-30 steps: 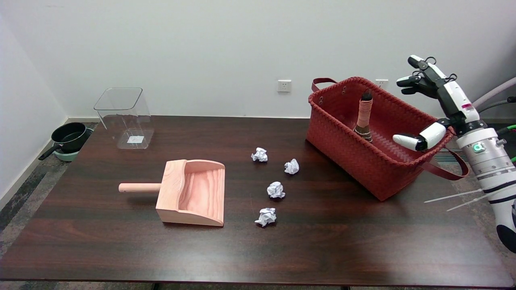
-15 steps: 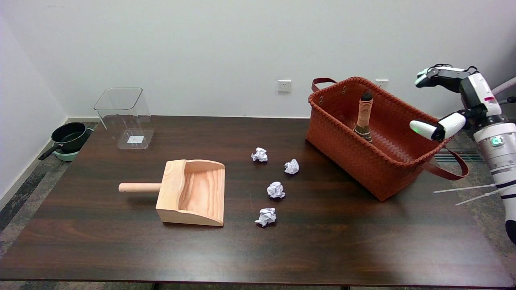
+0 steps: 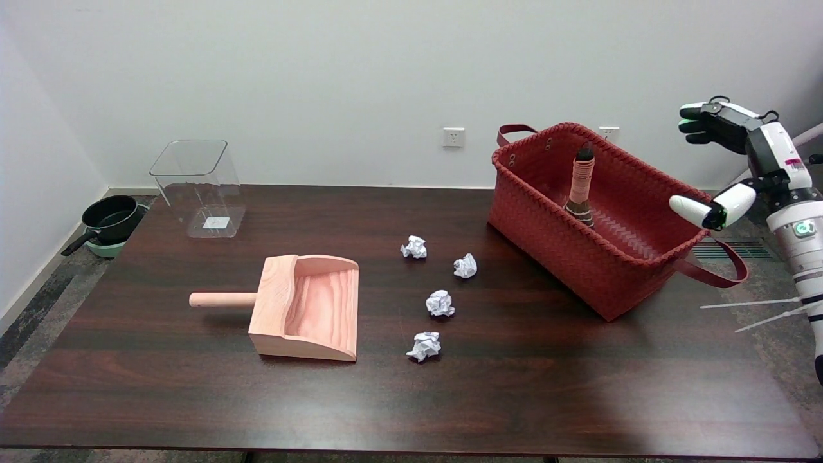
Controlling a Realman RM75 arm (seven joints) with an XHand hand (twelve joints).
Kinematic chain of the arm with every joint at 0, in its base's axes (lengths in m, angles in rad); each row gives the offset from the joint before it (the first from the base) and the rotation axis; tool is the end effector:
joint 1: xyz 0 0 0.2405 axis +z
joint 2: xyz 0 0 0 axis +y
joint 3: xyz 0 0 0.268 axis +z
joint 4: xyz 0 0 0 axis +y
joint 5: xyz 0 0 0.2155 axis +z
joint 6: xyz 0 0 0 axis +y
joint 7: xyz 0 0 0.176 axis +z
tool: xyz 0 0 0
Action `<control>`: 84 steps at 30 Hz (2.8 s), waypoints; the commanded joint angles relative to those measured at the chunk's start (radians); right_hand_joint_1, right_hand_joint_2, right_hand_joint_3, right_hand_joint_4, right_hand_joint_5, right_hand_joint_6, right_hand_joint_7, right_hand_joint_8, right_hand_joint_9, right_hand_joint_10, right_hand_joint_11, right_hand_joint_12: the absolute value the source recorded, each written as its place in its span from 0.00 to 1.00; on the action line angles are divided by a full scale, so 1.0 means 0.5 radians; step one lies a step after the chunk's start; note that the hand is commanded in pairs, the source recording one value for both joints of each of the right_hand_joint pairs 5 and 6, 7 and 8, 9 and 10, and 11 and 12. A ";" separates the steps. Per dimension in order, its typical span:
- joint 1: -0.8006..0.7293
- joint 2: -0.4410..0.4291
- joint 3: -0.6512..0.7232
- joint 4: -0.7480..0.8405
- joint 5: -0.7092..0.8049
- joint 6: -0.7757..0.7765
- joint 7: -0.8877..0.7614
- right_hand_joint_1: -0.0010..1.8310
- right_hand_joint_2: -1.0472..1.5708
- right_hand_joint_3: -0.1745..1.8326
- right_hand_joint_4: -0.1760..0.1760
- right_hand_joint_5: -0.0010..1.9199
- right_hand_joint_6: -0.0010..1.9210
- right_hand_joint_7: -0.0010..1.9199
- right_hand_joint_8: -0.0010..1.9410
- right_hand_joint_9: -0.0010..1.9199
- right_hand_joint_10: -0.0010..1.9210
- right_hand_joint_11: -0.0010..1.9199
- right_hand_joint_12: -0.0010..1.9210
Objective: Pick up the broom in the basket.
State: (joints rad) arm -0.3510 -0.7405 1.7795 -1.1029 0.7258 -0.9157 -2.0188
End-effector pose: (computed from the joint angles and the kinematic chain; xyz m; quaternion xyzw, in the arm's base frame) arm -0.1982 -0.2561 0.5850 0.5961 -0.0909 0.4368 0.6676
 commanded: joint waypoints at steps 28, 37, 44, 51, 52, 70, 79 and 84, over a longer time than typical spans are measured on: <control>0.467 0.019 -0.743 -0.149 0.022 0.343 0.522 0.66 0.23 0.71 0.50 0.09 0.09 0.32 0.32 0.25 0.25 0.29 0.29; 0.467 -0.054 -0.774 -0.219 0.022 0.384 0.561 0.66 0.25 0.69 0.50 0.10 0.10 0.32 0.32 0.26 0.26 0.30 0.30; 0.517 -0.132 -0.834 -0.254 0.022 0.423 0.591 0.65 0.26 0.67 0.50 0.10 0.10 0.33 0.32 0.27 0.27 0.31 0.31; 0.570 -0.169 -0.883 -0.254 0.022 0.430 0.619 0.65 0.28 0.66 0.50 0.10 0.10 0.34 0.33 0.28 0.28 0.30 0.30; 0.570 -0.169 -0.883 -0.250 0.022 0.430 0.633 0.65 0.29 0.66 0.50 0.10 0.10 0.34 0.33 0.28 0.28 0.30 0.30; 0.581 -0.172 -0.828 -0.161 0.028 0.410 0.677 0.66 0.37 0.59 0.50 0.11 0.11 0.38 0.38 0.41 0.41 0.34 0.34; 0.581 -0.172 -0.809 -0.113 0.070 0.391 0.677 0.67 0.43 0.55 0.50 0.12 0.12 0.40 0.40 0.44 0.44 0.34 0.34; 0.580 -0.172 -0.820 -0.053 0.073 0.379 0.688 0.67 0.41 0.57 0.50 0.15 0.15 0.41 0.41 0.45 0.45 0.34 0.34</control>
State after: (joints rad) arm -0.0649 -0.8226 1.3665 -1.1806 0.7493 -0.7114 -1.6865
